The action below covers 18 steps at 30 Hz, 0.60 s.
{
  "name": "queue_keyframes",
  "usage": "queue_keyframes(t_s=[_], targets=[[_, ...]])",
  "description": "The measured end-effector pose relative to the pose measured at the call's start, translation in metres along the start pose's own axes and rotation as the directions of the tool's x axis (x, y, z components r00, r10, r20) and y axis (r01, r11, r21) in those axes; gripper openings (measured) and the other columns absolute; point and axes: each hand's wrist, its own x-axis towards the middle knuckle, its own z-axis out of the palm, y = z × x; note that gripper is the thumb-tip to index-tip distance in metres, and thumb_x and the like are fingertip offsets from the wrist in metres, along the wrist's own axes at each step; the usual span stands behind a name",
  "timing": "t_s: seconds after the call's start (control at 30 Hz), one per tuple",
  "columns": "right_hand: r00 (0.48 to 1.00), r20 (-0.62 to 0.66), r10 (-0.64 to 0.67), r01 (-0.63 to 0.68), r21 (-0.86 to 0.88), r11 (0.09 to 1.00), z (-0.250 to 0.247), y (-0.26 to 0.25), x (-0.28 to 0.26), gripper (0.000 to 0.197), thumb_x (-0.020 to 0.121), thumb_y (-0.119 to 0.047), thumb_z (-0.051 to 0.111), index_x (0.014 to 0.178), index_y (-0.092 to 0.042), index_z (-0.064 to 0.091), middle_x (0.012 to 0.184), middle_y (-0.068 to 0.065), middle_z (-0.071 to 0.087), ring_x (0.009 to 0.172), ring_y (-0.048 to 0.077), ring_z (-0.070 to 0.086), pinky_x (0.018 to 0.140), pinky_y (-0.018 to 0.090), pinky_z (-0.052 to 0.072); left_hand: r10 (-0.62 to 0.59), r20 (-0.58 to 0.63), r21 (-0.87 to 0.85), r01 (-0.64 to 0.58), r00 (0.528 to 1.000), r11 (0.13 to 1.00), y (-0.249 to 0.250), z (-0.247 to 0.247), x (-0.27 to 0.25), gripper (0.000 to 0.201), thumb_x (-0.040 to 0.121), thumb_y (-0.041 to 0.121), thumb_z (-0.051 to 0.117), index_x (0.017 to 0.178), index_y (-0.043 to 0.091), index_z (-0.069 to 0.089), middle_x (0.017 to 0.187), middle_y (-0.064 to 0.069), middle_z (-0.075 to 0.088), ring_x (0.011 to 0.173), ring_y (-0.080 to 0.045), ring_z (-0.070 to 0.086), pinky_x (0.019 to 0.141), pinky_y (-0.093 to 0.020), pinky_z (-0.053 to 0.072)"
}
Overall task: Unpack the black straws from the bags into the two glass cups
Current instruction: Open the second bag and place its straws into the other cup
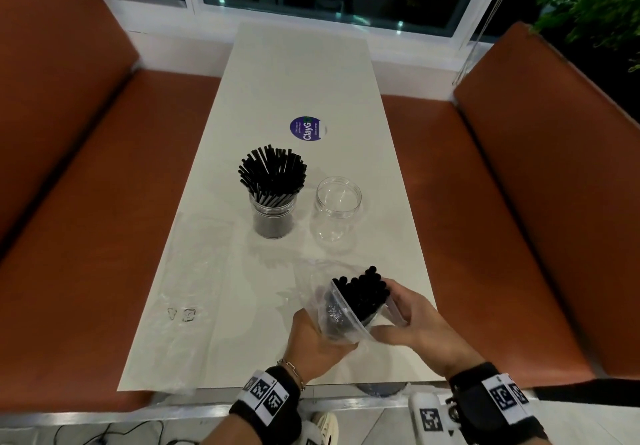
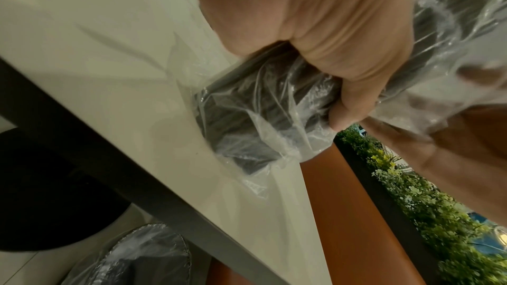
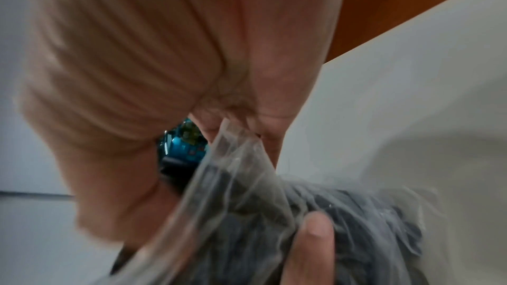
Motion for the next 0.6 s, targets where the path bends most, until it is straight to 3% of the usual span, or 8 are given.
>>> queue_keyframes(t_s=[0.1, 0.17, 0.23, 0.3, 0.37, 0.47, 0.53, 0.6], targets=[[0.999, -0.032, 0.033, -0.037, -0.12, 0.992, 0.011, -0.005, -0.001, 0.086, 0.066, -0.015, 0.101, 0.139, -0.026, 0.057, 0.136, -0.012, 0.07, 0.134, 0.002, 0.061, 0.113, 0.025, 0.045, -0.178, 0.024, -0.135, 0.179, 0.984, 0.975, -0.01, 0.003, -0.001, 0.06, 0.076, -0.003, 0.089, 0.126, 0.007, 0.057, 0.096, 0.01, 0.062, 0.092, -0.013, 0.065, 0.077, -0.01, 0.051], [0.993, -0.117, 0.011, -0.031, -0.171, 0.985, 0.024, -0.013, -0.002, 0.086, 0.056, -0.022, 0.107, 0.128, -0.03, 0.059, 0.122, -0.017, 0.073, 0.122, -0.001, 0.066, 0.098, 0.018, 0.052, -0.177, 0.053, -0.09, 0.181, 0.983, 0.979, -0.012, 0.001, -0.009, 0.078, 0.076, -0.002, 0.088, 0.142, -0.001, 0.047, 0.101, 0.006, 0.06, 0.09, -0.008, 0.063, 0.076, -0.006, 0.046], [0.976, -0.207, -0.072, 0.04, -0.158, 0.987, 0.039, -0.016, -0.004, 0.075, 0.053, -0.009, 0.106, 0.109, -0.031, 0.062, 0.105, -0.025, 0.076, 0.103, -0.008, 0.071, 0.081, 0.009, 0.054, 0.026, 0.253, 0.296, -0.103, 0.967, 0.95, -0.008, -0.01, -0.015, 0.072, 0.067, 0.011, 0.094, 0.131, -0.003, 0.065, 0.106, -0.01, 0.073, 0.083, 0.0, 0.073, 0.074, -0.008, 0.053], [0.956, -0.262, -0.131, 0.097, -0.14, 0.985, 0.052, -0.012, -0.005, 0.08, 0.049, -0.007, 0.107, 0.107, -0.035, 0.059, 0.103, -0.02, 0.075, 0.099, -0.009, 0.071, 0.077, 0.006, 0.053, 0.108, 0.135, 0.081, -0.12, 0.985, 0.99, -0.009, -0.009, -0.003, 0.063, 0.054, 0.039, 0.094, 0.108, 0.009, 0.085, 0.105, -0.014, 0.081, 0.092, -0.015, 0.08, 0.078, -0.029, 0.064], [0.936, -0.324, -0.137, 0.105, -0.114, 0.988, 0.061, -0.001, -0.003, 0.094, 0.046, -0.012, 0.108, 0.116, -0.038, 0.051, 0.11, -0.014, 0.07, 0.104, -0.011, 0.067, 0.077, 0.004, 0.052, 0.092, 0.034, -0.099, -0.088, 0.995, 0.991, -0.017, -0.01, 0.001, 0.069, 0.054, 0.051, 0.096, 0.111, 0.014, 0.085, 0.113, -0.011, 0.081, 0.108, -0.027, 0.077, 0.09, -0.038, 0.063], [0.925, -0.348, -0.154, 0.125, -0.105, 0.987, 0.07, 0.016, 0.001, 0.102, 0.048, -0.013, 0.106, 0.127, -0.035, 0.046, 0.118, -0.015, 0.067, 0.112, -0.006, 0.066, 0.085, 0.01, 0.056, 0.034, 0.069, 0.038, -0.037, 0.997, 0.999, -0.02, -0.009, -0.001, 0.046, 0.08, 0.026, 0.09, 0.123, 0.016, 0.074, 0.109, 0.01, 0.083, 0.119, -0.037, 0.071, 0.087, -0.024, 0.063], [0.919, -0.349, -0.181, 0.177, -0.042, 0.983, 0.067, 0.03, 0.003, 0.11, 0.051, -0.009, 0.106, 0.14, -0.031, 0.045, 0.128, -0.014, 0.066, 0.124, 0.004, 0.065, 0.099, 0.02, 0.058, -0.019, 0.004, -0.042, 0.019, 1.0, 0.999, -0.016, -0.011, -0.001, 0.023, 0.1, 0.023, 0.068, 0.12, 0.023, 0.078, 0.106, -0.007, 0.083, 0.105, -0.03, 0.078, 0.09, -0.033, 0.064], [0.935, -0.305, -0.182, 0.208, 0.053, 0.977, 0.058, 0.039, 0.002, 0.12, 0.053, -0.005, 0.105, 0.15, -0.031, 0.039, 0.139, -0.006, 0.064, 0.132, 0.008, 0.062, 0.103, 0.021, 0.056, 0.006, 0.18, 0.067, -0.018, 0.984, 0.998, -0.023, -0.003, -0.007, 0.056, 0.098, 0.016, 0.069, 0.134, 0.055, 0.052, 0.105, 0.003, 0.069, 0.104, -0.012, 0.07, 0.103, -0.019, 0.052]])
